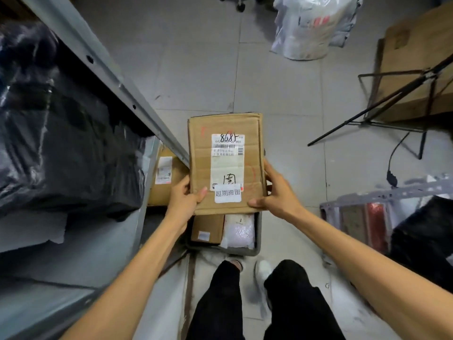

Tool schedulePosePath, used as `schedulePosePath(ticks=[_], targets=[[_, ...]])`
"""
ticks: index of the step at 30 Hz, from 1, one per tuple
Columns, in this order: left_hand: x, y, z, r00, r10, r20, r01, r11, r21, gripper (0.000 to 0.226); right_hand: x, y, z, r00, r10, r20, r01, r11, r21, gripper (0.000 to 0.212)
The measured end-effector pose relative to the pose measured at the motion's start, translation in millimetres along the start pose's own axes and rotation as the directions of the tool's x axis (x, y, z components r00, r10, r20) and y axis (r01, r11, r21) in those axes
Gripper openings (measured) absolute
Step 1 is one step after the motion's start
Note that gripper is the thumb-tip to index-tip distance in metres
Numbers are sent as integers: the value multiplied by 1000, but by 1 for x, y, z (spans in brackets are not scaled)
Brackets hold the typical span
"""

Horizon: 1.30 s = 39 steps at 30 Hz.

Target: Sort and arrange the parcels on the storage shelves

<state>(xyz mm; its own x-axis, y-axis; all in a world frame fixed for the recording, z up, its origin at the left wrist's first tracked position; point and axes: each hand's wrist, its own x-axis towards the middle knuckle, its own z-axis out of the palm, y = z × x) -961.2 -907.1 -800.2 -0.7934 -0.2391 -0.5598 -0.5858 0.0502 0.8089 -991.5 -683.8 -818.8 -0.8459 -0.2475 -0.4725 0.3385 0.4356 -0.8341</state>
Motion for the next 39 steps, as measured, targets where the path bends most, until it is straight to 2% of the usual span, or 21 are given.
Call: schedulePosePath(ticks=[4, 7, 11, 18, 21, 26, 33, 39], targets=[[64, -39, 7, 999, -29, -28, 31, 998, 55, 39, 56, 35, 14, 999, 34, -29, -35, 999, -23, 116], [114, -70, 19, 994, -26, -106, 39, 991, 126, 43, 95, 69, 24, 993, 108, -38, -108, 994, -7, 105], [180, -114, 34, 988, -76, -131, 91, 989, 115, 51, 146, 127, 46, 977, 213, -21, -212, 977, 15, 95], [265, -190, 40, 957, -173, -234, 200, 975, 98, 53, 242, 198, 85, 952, 298, 69, -303, 950, 77, 102], [296, -207, 44, 954, -170, -245, 212, 965, 155, 51, 280, 219, 97, 942, 321, 94, -328, 942, 69, 102], [345, -224, 52, 962, -96, -254, 169, 945, 281, 46, 326, 248, 114, 903, 409, 131, -428, 883, 193, 93], [392, -241, 55, 967, -20, -253, 128, 899, 419, 32, 363, 277, 146, 901, 429, 63, -431, 869, 243, 91], [398, -273, 54, 972, -77, -224, 170, 884, 436, 37, 376, 291, 165, 899, 433, 70, -436, 867, 242, 90]])
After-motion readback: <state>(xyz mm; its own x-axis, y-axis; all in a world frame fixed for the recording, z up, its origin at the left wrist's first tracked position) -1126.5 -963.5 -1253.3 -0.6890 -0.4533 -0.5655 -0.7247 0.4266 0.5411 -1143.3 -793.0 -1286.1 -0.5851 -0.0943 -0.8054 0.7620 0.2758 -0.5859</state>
